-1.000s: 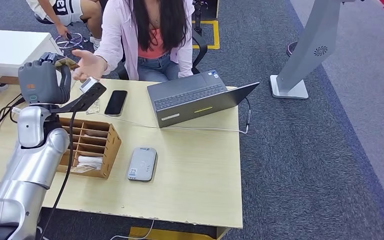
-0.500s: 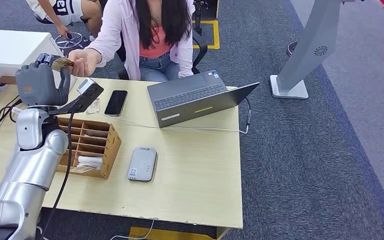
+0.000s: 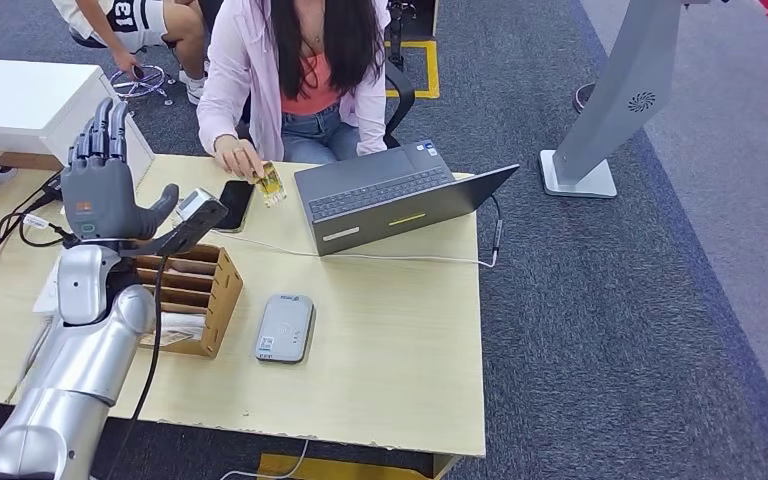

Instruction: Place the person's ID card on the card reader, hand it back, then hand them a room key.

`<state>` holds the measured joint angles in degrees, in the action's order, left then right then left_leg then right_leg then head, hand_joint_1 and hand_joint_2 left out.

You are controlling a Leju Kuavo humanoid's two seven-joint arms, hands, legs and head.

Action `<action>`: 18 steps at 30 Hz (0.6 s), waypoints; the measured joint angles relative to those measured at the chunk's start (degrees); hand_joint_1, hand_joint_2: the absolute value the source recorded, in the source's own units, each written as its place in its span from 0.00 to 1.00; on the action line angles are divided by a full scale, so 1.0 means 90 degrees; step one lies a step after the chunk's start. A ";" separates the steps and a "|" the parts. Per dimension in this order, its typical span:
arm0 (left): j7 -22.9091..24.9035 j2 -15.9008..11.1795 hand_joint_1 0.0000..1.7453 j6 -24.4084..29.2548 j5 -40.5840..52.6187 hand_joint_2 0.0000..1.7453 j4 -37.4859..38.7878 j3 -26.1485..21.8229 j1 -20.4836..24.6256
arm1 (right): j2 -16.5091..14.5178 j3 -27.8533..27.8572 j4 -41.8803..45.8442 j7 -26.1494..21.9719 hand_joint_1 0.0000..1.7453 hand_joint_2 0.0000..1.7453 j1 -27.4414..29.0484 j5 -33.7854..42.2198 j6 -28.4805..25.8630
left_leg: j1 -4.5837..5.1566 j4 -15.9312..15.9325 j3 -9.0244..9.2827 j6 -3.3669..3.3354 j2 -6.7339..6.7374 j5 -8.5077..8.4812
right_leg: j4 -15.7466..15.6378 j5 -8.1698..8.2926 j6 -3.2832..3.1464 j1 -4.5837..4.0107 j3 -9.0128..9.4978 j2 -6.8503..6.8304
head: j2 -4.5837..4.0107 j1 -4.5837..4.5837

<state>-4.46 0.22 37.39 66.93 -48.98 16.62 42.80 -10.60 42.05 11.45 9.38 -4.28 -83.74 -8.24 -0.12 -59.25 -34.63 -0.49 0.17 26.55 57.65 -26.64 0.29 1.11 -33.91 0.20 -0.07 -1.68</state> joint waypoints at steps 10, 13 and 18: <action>-0.0008 0.0032 0.00 -0.0004 -0.0008 1.00 -0.0139 0.0001 -0.0091 | 0.0000 0.0001 0.0000 0.0001 0.00 1.00 0.0000 0.0019 -0.0001 | 0.0000 0.0000 0.0001 0.0000 0.0000 0.0000 | 0.0000 0.0000 0.0000 0.0000 0.0000 0.0000 | 0.0000 0.0000; -0.0071 0.0041 0.00 -0.0048 -0.0019 1.00 -0.0280 0.0001 -0.0212 | 0.0000 0.0013 0.0000 0.0004 0.00 1.00 0.0001 0.0051 -0.0012 | 0.0000 0.0000 0.0001 0.0000 0.0000 0.0000 | 0.0000 0.0000 0.0000 0.0000 0.0000 0.0001 | 0.0000 0.0000; -0.0050 0.0055 0.00 -0.0391 -0.0060 1.00 -0.1070 0.0073 -0.1002 | 0.0000 0.0116 0.0000 0.0006 0.00 1.00 0.0002 0.0205 -0.0080 | 0.0002 0.0001 0.0001 -0.0003 0.0003 0.0005 | -0.0001 -0.0003 0.0001 0.0002 0.0000 0.0005 | 0.0000 0.0001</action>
<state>-4.91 0.72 33.86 66.39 -58.60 17.28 33.79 -10.60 43.10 11.45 9.43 -4.27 -81.90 -8.96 -0.10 -59.24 -34.62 -0.52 0.20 26.60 57.63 -26.67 0.30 1.13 -33.91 0.25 -0.07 -1.68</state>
